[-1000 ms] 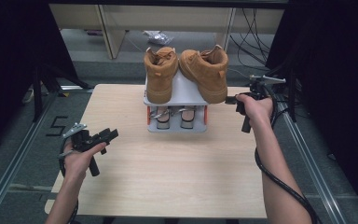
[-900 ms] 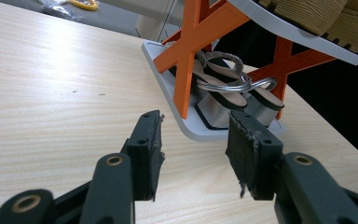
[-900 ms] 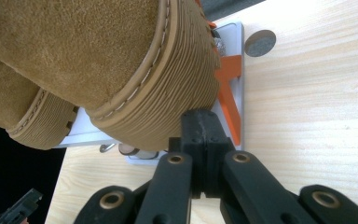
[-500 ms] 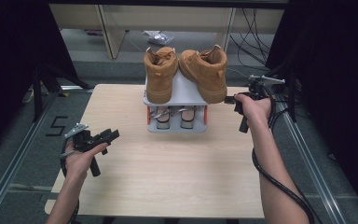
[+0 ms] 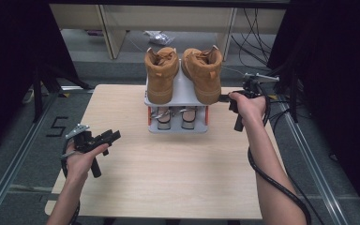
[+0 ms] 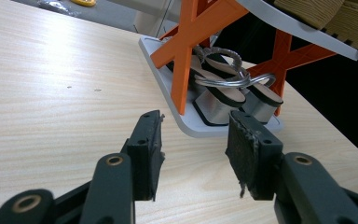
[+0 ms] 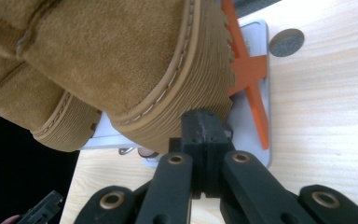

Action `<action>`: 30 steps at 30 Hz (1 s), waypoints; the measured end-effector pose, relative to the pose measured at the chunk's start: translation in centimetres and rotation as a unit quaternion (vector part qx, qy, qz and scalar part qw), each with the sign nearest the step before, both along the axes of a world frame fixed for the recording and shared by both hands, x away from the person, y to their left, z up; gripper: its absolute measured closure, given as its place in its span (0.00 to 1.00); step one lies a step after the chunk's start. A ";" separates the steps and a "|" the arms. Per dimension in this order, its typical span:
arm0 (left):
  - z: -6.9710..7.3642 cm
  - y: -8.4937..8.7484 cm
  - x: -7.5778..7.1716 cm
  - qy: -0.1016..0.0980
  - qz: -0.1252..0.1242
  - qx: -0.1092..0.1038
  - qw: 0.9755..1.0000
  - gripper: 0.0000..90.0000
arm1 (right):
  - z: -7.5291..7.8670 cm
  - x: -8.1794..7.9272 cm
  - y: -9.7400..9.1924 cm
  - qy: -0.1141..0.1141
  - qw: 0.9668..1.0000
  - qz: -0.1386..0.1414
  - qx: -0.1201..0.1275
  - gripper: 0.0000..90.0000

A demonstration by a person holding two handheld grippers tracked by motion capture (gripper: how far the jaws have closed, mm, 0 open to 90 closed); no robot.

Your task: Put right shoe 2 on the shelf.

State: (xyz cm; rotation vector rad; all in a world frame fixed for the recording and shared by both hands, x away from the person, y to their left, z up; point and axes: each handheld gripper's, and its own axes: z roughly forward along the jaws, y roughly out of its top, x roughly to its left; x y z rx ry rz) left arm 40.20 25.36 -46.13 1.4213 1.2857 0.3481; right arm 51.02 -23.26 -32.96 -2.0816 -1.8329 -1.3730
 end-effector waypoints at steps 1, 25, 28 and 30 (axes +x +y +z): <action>0.0 0.0 0.0 -0.001 0.001 -0.001 1.000 0.60 | 0.1 0.0 0.2 0.002 1.000 0.003 0.002 1.00; 0.0 -0.1 0.0 0.001 0.002 -0.001 1.000 0.60 | -0.2 0.5 2.7 0.003 1.000 0.024 -0.017 1.00; -0.1 -0.1 0.0 -0.001 -0.001 -0.001 1.000 0.60 | -0.2 0.5 2.8 0.000 0.999 0.028 -0.017 1.00; -0.1 -0.1 0.0 0.000 0.001 -0.001 1.000 0.60 | -0.4 0.6 2.9 -0.003 0.999 0.031 -0.009 1.00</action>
